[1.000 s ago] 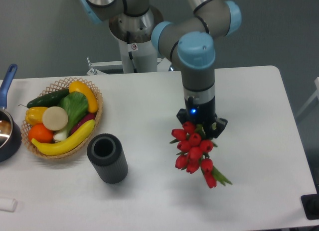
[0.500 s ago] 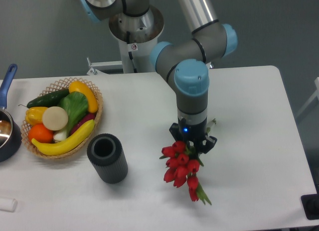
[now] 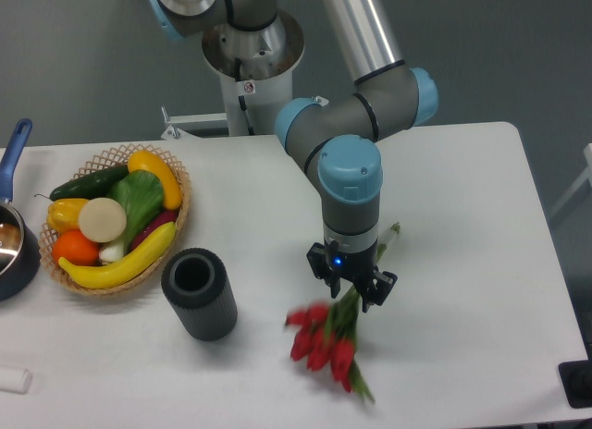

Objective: Place the flowers on the table
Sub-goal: 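Open the gripper to release the tulips onto the table, then raise the open gripper away from the tulips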

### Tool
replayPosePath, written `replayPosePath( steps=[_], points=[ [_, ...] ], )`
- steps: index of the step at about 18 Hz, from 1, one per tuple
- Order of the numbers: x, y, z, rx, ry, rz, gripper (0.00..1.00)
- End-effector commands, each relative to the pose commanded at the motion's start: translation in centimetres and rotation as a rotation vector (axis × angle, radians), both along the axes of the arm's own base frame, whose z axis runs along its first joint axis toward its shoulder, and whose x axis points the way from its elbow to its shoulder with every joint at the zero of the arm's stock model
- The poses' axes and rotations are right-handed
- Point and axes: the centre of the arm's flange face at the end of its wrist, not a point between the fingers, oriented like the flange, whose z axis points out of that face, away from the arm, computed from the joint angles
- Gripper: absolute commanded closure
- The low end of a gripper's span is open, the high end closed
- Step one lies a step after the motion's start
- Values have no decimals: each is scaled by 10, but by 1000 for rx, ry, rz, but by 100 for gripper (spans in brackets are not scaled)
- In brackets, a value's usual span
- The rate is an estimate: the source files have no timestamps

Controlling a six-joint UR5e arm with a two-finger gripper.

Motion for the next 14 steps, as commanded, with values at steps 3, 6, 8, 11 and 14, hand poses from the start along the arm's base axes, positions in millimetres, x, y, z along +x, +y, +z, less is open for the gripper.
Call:
replayPosePath(
  steps=[3,6,8,11,14],
  points=[
    [1,-3,21,22,27,5,0],
    [-14,-12,43,44,61,23,0],
    [-28,-14,65,69,96,39,0],
    [-41,-20,86,79,116,53,0],
    [-48,-32,120,60,100,54,0]
  ],
)
